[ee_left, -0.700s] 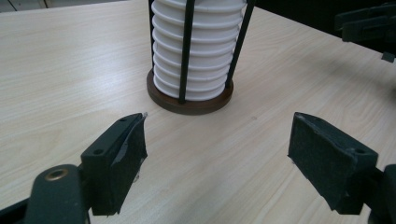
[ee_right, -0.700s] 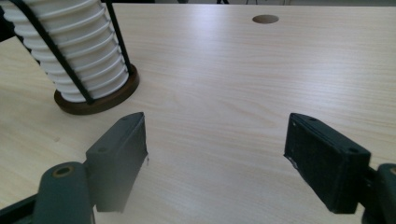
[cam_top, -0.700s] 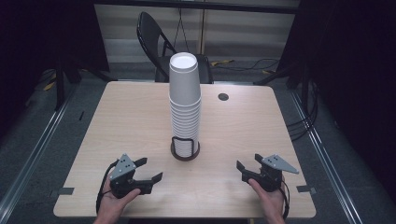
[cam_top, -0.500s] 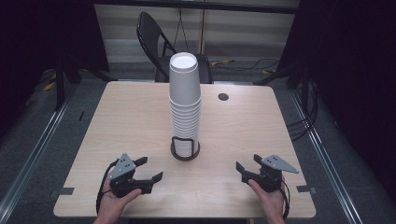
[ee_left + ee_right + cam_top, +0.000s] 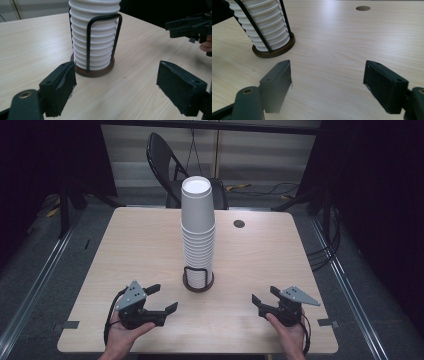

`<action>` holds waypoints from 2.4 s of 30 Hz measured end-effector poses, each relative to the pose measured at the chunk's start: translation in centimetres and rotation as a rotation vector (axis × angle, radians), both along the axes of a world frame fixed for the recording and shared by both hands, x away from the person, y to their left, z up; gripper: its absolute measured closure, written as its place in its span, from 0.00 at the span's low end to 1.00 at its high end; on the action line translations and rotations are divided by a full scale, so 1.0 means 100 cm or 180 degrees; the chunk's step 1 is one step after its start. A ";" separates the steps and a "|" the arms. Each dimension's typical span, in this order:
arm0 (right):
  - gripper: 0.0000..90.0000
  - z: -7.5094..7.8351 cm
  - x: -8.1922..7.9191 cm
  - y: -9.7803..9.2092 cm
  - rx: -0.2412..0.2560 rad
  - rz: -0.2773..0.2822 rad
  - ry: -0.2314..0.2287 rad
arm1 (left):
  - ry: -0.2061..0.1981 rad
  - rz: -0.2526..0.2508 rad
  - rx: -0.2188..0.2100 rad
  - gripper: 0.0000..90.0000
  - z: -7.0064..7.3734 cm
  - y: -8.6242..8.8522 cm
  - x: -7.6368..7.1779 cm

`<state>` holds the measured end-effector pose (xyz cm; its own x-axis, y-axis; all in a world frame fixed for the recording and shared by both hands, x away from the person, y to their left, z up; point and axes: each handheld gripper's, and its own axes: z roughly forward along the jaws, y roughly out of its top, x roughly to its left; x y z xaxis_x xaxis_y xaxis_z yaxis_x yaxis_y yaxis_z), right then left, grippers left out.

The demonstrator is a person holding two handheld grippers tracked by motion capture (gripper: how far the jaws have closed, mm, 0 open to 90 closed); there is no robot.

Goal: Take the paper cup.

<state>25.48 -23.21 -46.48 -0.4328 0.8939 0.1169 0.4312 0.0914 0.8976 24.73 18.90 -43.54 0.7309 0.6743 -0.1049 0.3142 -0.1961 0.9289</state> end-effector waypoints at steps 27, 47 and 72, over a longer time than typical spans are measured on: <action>0.23 0.004 -0.003 -0.001 -0.0017 0.0003 -0.0015 | -0.0383 -0.0105 -0.0169 0.17 0.064 -0.015 0.011; 0.22 0.004 -0.004 0.001 0.0020 0.0041 0.0003 | -0.0469 -0.0157 -0.0307 0.17 0.113 -0.026 0.027; 0.22 0.003 -0.004 0.000 0.0044 0.0052 0.0009 | -0.0580 -0.0164 -0.0285 0.17 0.171 -0.042 0.072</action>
